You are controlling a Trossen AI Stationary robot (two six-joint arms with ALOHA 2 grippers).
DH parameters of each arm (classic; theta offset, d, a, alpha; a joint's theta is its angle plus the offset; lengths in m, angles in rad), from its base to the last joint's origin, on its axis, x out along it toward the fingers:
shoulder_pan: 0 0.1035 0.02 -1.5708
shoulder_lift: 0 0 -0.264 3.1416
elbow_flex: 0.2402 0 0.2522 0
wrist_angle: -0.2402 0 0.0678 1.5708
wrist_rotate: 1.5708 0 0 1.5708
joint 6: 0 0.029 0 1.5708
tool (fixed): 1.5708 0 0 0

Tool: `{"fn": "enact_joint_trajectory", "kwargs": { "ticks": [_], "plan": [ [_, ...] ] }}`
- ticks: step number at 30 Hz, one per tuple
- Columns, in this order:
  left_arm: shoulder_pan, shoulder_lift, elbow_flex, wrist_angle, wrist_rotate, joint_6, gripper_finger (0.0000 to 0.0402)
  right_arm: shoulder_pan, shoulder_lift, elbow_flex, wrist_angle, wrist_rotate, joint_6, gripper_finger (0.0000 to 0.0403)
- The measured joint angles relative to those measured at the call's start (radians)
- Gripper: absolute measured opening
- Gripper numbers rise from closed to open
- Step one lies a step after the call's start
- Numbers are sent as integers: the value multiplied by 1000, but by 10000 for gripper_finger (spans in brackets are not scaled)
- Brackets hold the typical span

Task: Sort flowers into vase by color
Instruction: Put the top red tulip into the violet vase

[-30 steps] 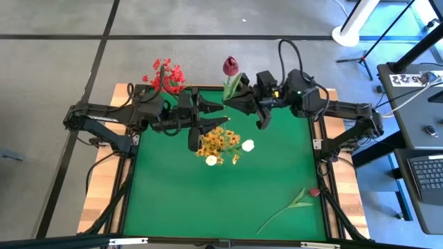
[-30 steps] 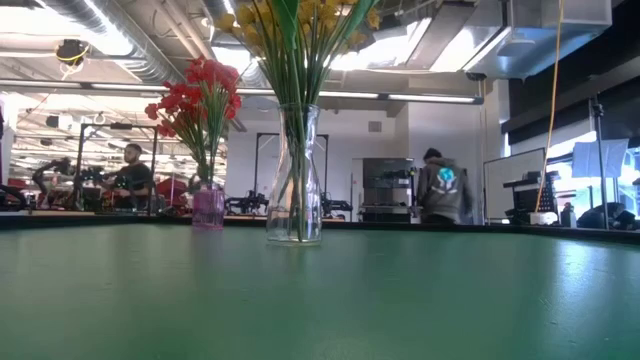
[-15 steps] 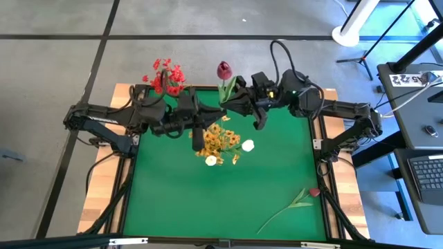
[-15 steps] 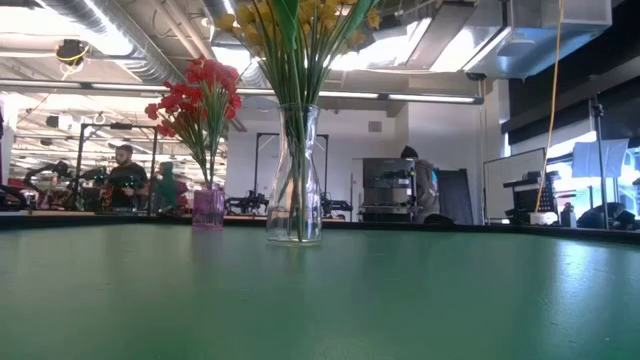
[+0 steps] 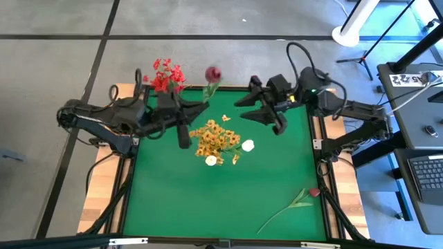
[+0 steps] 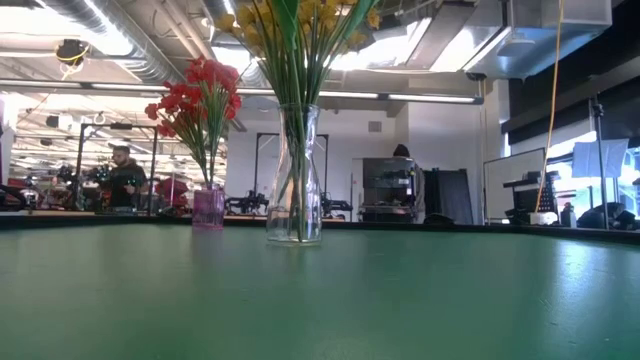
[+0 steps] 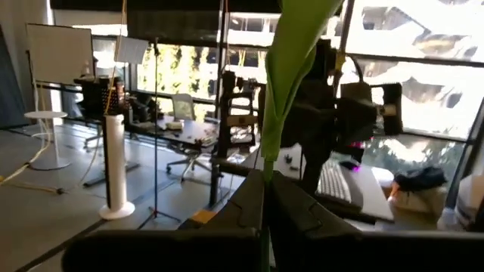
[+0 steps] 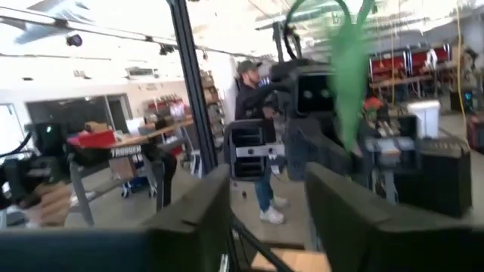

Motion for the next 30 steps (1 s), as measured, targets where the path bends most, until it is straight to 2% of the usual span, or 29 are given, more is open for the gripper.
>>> {"fn": "enact_joint_trajectory", "kwargs": {
  "ticks": [3, 6, 9, 13, 17, 23, 26, 30],
  "plan": [
    [-39, -36, -1, -89, -62, 24, 2, -1, -50, 0, -106, 4, -27, 225],
    [-83, -71, -2, -223, -188, 2, 1, -1, -115, 0, -260, 56, -108, 251],
    [-117, -102, -62, -272, -315, -27, 1, -1, -170, 0, -429, 152, -192, 258],
    [-119, -179, -225, -205, -384, -29, 0, -1, -234, 0, -579, 292, -259, 249],
    [-89, -291, -461, 19, -390, 0, 0, -2, -290, -44, -606, 347, -264, 234],
    [-42, -458, -895, 655, -258, 202, 0, -10, -367, -260, -500, 400, -275, 222],
    [1, -473, -1078, 933, -239, 284, 0, -55, -411, -399, -406, 425, -291, 221],
    [102, -472, -1240, 1124, -261, 322, 0, -157, -451, -583, -235, 423, -274, 221]
  ]
}}
